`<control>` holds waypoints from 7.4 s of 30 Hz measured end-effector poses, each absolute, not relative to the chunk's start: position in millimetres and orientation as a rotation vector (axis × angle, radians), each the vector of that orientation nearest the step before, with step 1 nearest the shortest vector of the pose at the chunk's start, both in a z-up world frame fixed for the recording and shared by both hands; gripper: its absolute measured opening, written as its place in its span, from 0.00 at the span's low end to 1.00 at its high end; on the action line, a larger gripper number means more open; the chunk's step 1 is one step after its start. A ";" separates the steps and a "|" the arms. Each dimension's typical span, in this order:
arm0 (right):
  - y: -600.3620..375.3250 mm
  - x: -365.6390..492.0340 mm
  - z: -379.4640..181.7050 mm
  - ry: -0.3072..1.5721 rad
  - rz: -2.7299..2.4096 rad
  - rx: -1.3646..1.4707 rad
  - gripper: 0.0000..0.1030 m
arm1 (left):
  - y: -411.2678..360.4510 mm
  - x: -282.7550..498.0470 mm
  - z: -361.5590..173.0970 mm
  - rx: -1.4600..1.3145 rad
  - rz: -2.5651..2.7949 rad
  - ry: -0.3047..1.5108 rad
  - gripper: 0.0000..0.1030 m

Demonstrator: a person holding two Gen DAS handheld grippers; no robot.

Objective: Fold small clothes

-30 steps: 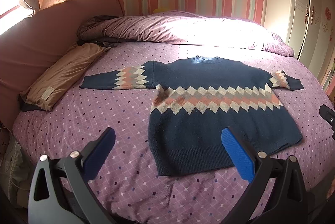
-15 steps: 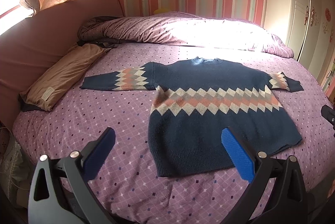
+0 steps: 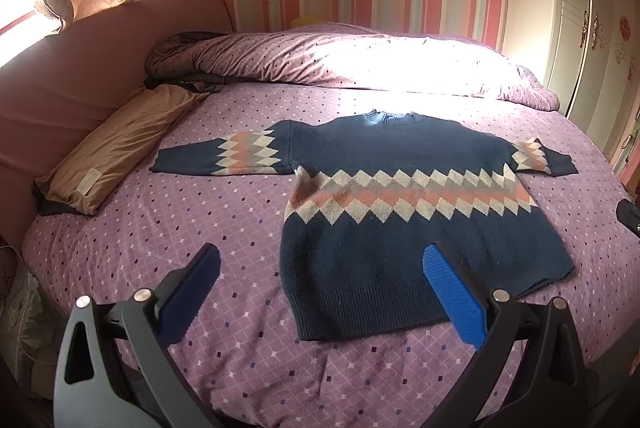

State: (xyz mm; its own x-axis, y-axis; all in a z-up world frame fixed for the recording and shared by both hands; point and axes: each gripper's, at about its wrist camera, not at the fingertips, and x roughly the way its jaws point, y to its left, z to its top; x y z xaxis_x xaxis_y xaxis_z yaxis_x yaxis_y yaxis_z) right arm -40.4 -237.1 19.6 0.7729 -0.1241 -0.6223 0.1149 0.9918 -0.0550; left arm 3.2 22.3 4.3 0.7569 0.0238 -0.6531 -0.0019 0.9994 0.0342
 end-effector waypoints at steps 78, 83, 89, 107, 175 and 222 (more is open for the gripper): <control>-62.1 195.5 -64.6 0.756 0.070 -0.189 0.97 | 436.8 340.2 -192.1 -0.570 0.476 0.930 0.99; -56.7 202.2 -68.8 0.761 0.078 -0.195 0.97 | 452.0 351.7 -208.3 -0.622 0.478 0.963 0.99; -52.5 208.5 -72.3 0.762 0.083 -0.193 0.97 | 474.2 362.7 -214.1 -0.714 0.486 0.949 0.99; -59.5 215.6 -84.7 0.770 0.100 -0.157 0.97 | 463.7 379.0 -192.5 -0.559 0.495 0.859 0.12; -438.2 308.8 -93.5 0.733 -0.175 0.008 0.97 | -250.2 390.8 -144.1 0.121 0.005 0.799 0.11; -731.2 342.4 -179.7 0.933 -0.378 0.326 0.80 | -277.7 343.5 -128.0 0.084 -0.045 0.664 0.95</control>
